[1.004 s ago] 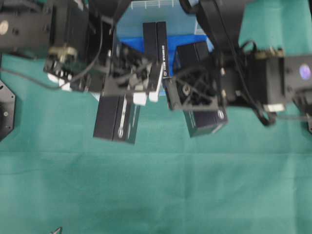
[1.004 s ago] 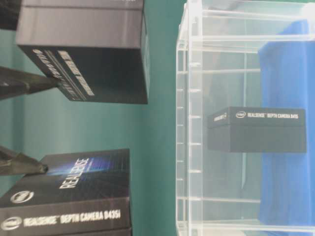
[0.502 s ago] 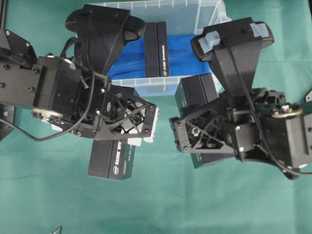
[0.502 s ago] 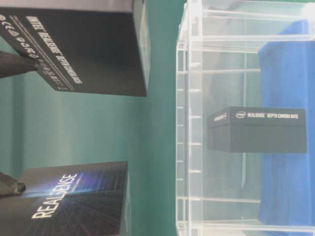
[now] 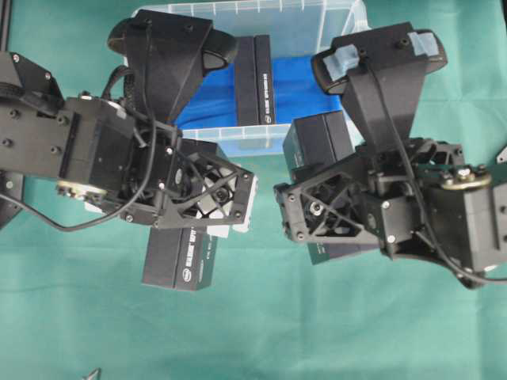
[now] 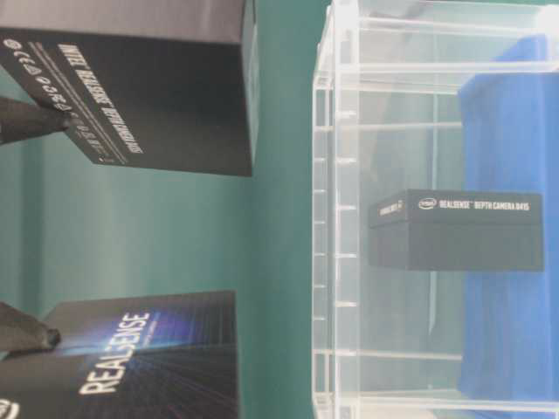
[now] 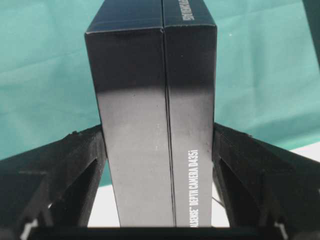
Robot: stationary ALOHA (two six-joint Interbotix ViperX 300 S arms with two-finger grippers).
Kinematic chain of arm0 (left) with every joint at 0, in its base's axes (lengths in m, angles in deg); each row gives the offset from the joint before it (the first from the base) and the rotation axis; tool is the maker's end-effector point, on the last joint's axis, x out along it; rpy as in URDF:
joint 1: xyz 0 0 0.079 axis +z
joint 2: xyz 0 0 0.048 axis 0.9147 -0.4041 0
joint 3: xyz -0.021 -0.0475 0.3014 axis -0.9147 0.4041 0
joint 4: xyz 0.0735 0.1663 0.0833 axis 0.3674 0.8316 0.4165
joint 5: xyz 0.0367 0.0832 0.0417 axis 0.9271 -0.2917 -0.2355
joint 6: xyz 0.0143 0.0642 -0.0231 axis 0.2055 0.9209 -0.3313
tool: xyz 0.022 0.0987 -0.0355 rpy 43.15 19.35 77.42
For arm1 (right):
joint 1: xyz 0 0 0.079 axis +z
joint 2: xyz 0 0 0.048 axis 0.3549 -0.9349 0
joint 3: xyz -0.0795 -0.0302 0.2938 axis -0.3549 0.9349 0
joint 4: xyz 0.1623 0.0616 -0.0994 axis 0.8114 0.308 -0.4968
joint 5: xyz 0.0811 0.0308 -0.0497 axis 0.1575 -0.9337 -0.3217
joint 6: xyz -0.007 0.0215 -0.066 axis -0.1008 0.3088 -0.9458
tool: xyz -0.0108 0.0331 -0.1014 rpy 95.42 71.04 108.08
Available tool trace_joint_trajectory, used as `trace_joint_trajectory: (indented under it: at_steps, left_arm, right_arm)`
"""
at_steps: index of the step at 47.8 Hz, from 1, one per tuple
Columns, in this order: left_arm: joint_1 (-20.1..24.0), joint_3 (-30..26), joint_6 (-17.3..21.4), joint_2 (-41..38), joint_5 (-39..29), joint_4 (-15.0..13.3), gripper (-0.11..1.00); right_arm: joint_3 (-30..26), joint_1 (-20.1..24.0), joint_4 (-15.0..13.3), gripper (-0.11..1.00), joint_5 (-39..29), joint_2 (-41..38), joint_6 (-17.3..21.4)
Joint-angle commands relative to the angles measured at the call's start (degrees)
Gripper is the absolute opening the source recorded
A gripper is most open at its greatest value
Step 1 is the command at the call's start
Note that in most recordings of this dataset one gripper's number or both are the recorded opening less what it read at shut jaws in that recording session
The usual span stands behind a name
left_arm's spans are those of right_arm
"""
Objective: Take the box out of the case with both arms.
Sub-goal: 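Carry both held boxes forward over the bin rim toward the table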
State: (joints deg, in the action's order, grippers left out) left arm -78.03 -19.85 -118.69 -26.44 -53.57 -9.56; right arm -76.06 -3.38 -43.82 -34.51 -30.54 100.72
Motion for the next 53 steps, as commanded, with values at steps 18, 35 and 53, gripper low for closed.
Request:
trace_joint_trajectory:
  at_steps: [18, 35, 53]
  left_arm:
    - [-1.4, 0.3, -0.3, 1.3, 1.8, 0.8, 0.62]
    - [-3.2, 5.0, -2.7, 2.2, 5.0, 0.8, 0.62]
    - [-3.6, 6.3, -3.4, 2.2, 5.0, 1.5, 0.62]
  right_arm:
    - [0.4, 0.4, 0.0, 0.65, 0.6, 0.4, 0.2]
    - [1.3, 0.4, 0.4, 0.65, 1.8, -1.4, 0.7]
    - [2.0, 0.8, 0.4, 0.65, 1.8, -1.4, 2.6]
